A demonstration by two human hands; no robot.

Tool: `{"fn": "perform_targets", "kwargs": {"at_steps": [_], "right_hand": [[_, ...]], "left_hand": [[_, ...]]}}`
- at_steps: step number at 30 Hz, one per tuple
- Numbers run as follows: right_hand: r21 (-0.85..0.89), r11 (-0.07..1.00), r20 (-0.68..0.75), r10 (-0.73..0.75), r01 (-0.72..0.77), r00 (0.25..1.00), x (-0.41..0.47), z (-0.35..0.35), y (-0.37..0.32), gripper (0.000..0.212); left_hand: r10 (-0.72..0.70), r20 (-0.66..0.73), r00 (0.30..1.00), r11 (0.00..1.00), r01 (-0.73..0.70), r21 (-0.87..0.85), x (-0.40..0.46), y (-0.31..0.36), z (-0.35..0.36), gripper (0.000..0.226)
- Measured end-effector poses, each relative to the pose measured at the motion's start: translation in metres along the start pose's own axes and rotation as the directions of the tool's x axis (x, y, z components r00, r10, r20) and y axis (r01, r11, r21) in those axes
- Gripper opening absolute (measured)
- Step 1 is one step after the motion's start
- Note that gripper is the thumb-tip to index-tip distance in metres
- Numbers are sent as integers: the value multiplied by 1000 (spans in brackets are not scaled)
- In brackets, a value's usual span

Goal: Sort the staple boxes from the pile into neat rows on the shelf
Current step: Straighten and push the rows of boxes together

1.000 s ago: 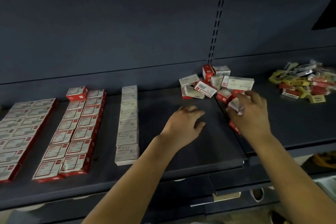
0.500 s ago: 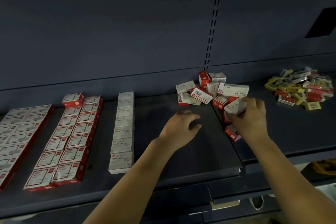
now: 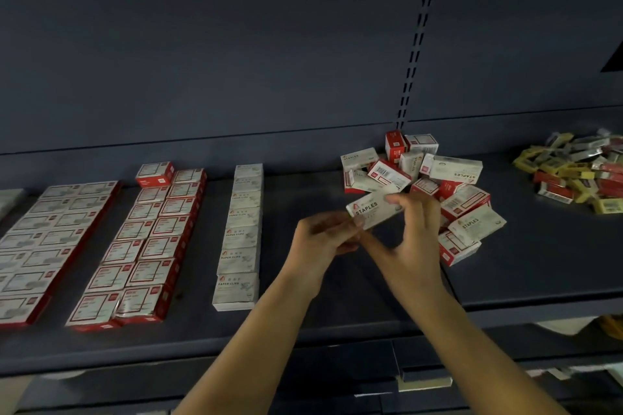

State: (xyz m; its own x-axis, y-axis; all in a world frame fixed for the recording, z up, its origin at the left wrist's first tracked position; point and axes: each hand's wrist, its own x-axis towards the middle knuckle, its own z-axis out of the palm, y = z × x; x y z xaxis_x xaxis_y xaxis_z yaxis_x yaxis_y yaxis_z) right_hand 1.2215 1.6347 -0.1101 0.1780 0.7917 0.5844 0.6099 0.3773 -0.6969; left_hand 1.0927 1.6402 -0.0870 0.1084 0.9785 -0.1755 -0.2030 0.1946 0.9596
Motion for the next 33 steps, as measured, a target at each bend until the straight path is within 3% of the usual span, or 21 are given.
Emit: {"fn": "perform_targets", "kwargs": {"at_steps": [5,12,20,27,31,33], "right_hand": [[66,996,19,-64,63,998,-2,7,-11,67],[123,984,47,-134,128,990,-8,20,-22,69],[140,976,64,-178,168,982,-15,42,-42,69],[241,954,258,-241,179,936,-17,64,-67,70],[172,956,358,-286,238,889,-21,84,-96,62],[135,940,377,-342,314,861,-22,98,-114,58]], "left_hand": [[53,-31,998,997,-54,-53,-9,4,-12,7],[101,-59,993,990,-107,-94,-24,11,-32,29],[85,-127,988,987,-101,-124,-37,19,-63,9],[70,-211,975,990,-95,-108,-52,28,-120,10],[85,-211,974,987,-112,-118,-67,42,-163,21],[98,-199,975,987,-121,-105,-74,48,-186,10]]}}
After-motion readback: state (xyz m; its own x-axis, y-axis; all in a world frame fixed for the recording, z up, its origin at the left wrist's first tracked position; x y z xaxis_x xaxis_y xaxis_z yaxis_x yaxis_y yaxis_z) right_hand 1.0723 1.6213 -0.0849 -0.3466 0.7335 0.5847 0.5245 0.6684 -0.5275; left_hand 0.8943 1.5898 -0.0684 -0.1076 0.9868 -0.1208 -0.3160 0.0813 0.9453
